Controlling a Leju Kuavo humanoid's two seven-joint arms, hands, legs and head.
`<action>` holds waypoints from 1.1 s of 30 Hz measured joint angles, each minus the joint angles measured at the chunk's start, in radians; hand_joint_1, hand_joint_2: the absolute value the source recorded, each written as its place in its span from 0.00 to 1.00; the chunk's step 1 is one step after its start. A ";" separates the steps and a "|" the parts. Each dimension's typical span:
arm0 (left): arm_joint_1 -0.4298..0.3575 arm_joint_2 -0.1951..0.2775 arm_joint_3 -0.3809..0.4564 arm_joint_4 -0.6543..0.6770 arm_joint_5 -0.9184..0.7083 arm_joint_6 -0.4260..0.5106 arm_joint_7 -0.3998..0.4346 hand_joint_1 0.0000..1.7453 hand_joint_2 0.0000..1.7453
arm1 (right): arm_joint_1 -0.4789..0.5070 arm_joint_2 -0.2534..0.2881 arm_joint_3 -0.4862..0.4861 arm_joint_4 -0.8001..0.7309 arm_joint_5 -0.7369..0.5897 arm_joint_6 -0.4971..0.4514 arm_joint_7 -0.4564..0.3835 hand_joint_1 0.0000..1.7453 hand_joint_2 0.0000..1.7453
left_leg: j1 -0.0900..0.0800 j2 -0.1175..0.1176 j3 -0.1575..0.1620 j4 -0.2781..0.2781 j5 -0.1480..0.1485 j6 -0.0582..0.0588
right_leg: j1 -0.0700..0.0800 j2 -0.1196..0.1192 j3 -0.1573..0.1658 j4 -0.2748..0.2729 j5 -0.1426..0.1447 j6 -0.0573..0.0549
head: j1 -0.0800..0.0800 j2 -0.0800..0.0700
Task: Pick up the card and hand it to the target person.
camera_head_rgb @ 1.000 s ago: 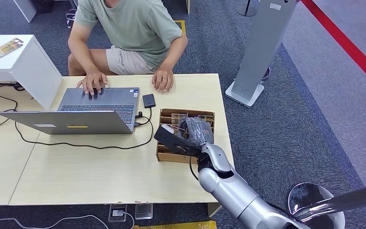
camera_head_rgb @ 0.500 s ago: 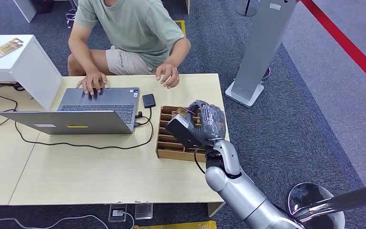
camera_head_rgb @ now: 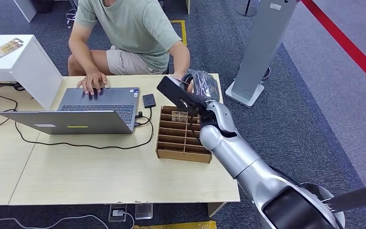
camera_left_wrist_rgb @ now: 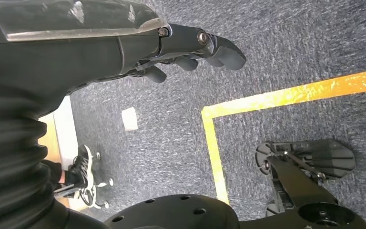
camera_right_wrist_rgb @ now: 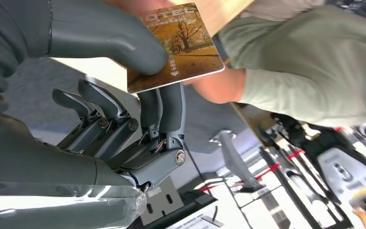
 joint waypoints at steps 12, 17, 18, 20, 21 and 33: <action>0.001 0.011 0.000 0.000 0.004 -0.021 0.025 0.00 1.00 | -0.099 0.053 0.017 0.295 0.016 0.019 0.038 0.00 1.00 | 0.000 0.000 0.000 0.000 0.000 0.000 | 0.000 0.000 0.000 0.000 0.000 0.000 | 0.001 0.000; 0.001 0.012 -0.002 0.000 0.003 -0.025 0.015 0.00 1.00 | -0.101 0.054 0.017 0.337 0.011 0.005 0.013 0.00 1.00 | 0.000 0.000 0.001 0.000 0.000 0.000 | 0.000 0.001 0.000 0.000 0.000 0.000 | 0.000 0.000; 0.001 0.012 -0.002 0.000 0.006 -0.022 0.013 0.00 1.00 | -0.101 0.054 0.017 0.342 0.005 -0.003 0.001 0.00 1.00 | 0.000 0.000 0.001 0.000 0.000 0.000 | 0.000 0.000 0.000 0.000 0.000 0.000 | 0.000 0.000; 0.001 0.012 -0.001 0.000 0.012 -0.016 0.010 0.00 1.00 | -0.102 0.055 0.015 0.350 -0.010 -0.029 -0.027 0.00 1.00 | 0.000 0.000 0.000 0.000 0.000 0.000 | 0.000 0.000 0.000 0.000 0.000 0.000 | 0.001 0.000; 0.001 0.012 -0.001 0.000 0.016 -0.014 0.008 0.00 1.00 | -0.102 0.056 0.014 0.351 -0.019 -0.045 -0.042 0.00 1.00 | 0.000 0.000 0.000 0.000 0.000 0.000 | 0.000 0.001 0.000 0.000 0.000 0.000 | 0.001 0.000; 0.005 0.012 0.001 0.000 0.052 0.004 0.009 0.00 1.00 | -0.028 0.005 -0.037 0.094 -0.166 -0.130 -0.111 0.00 1.00 | 0.000 0.000 0.001 0.000 0.000 0.000 | 0.000 0.001 0.000 0.000 0.000 0.000 | 0.001 0.000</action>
